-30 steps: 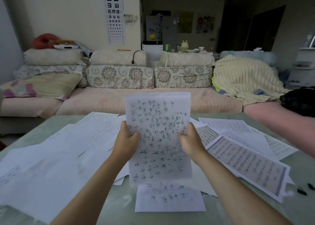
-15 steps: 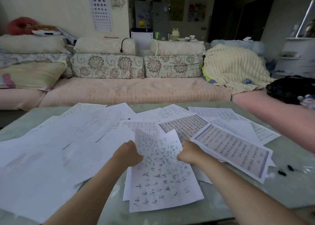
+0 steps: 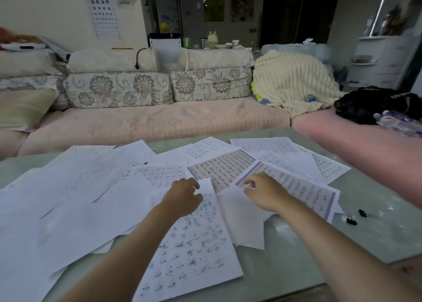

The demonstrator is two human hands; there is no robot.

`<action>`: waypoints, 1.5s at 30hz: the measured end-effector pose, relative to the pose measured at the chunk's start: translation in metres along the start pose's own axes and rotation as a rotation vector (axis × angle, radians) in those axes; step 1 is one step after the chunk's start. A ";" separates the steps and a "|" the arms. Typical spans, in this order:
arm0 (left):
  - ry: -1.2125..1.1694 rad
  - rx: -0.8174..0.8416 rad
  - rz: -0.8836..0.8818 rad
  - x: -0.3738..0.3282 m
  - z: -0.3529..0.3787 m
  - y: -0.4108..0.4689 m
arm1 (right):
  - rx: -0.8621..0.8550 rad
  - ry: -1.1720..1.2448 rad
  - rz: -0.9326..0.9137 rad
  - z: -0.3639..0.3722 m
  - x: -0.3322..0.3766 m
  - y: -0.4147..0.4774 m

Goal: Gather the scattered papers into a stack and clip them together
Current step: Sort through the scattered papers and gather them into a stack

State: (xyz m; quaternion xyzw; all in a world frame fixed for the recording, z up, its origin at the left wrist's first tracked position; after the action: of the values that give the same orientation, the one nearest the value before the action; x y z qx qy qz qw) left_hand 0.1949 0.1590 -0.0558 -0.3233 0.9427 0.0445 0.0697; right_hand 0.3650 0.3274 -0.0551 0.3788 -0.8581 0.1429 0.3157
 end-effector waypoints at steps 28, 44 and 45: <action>-0.543 -0.064 -0.039 -0.103 0.019 0.127 | -0.100 0.419 0.343 -0.082 -0.130 0.070; 0.032 0.067 -0.057 -0.055 0.042 0.193 | -0.298 0.450 0.340 -0.065 -0.120 0.117; 0.159 0.111 -0.063 -0.051 0.045 0.196 | -0.313 0.423 0.336 -0.064 -0.121 0.119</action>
State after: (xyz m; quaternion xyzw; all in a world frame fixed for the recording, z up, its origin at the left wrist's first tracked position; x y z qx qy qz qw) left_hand 0.1183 0.3500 -0.0842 -0.3511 0.9355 -0.0358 0.0140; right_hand 0.3669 0.5062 -0.0854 0.1404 -0.8355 0.1349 0.5138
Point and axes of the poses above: each hand's wrist, its own y-axis towards the middle knuckle, its own z-axis out of the palm, x = y × z, the point moved 6 cm from there along y, towards the middle knuckle, and after that the axes turned 14 degrees about y, right-handed, at the moved point
